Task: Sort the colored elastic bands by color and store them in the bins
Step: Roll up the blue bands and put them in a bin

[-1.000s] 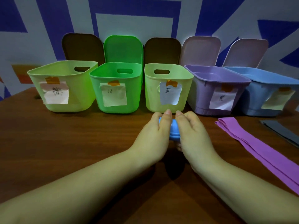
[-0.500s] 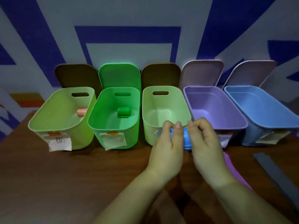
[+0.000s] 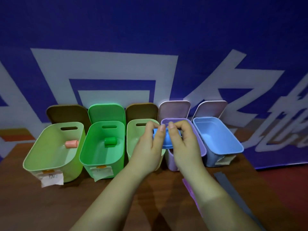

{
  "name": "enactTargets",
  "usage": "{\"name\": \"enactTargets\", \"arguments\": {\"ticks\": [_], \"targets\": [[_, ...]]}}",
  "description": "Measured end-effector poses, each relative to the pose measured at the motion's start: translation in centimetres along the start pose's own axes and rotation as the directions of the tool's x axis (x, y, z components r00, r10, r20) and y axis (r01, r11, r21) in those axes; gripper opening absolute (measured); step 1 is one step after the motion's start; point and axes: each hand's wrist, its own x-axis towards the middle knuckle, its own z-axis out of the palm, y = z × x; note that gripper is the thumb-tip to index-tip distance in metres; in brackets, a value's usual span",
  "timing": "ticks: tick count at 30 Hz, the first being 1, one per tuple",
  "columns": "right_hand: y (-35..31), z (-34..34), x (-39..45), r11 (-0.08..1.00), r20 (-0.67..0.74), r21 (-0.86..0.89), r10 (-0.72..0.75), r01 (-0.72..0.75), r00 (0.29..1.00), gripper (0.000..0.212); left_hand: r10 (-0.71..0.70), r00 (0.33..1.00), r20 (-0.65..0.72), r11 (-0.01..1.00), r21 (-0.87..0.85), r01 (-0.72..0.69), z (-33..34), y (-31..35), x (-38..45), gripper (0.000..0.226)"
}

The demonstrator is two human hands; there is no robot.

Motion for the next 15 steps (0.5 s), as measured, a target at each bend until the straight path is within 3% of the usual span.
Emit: {"name": "enactTargets", "arguments": {"ticks": [6, 9, 11, 15], "targets": [[-0.6, -0.8, 1.9, 1.000, 0.105, 0.007, -0.008, 0.007, 0.994, 0.005, -0.115, 0.993, 0.011, 0.963, -0.244, 0.115, 0.2, 0.4, 1.7, 0.021], [-0.3, -0.9, 3.0, 0.999, 0.167, 0.044, 0.011, -0.019, 0.986, 0.014, -0.202, 0.977, 0.069, 0.876, -0.434, 0.212, -0.3, 0.0, 2.8, 0.007], [-0.1, -0.9, 3.6, 0.996, 0.212, 0.072, 0.040, -0.056, 0.976, 0.022, -0.224, 0.971, 0.082, 0.832, -0.503, 0.234, -0.9, -0.9, 3.3, 0.020], [1.3, -0.4, 5.9, 0.947, 0.262, 0.215, 0.180, -0.239, 0.948, 0.035, -0.211, 0.976, 0.056, 0.851, -0.480, 0.212, -2.1, -2.3, 4.6, 0.036]]}}
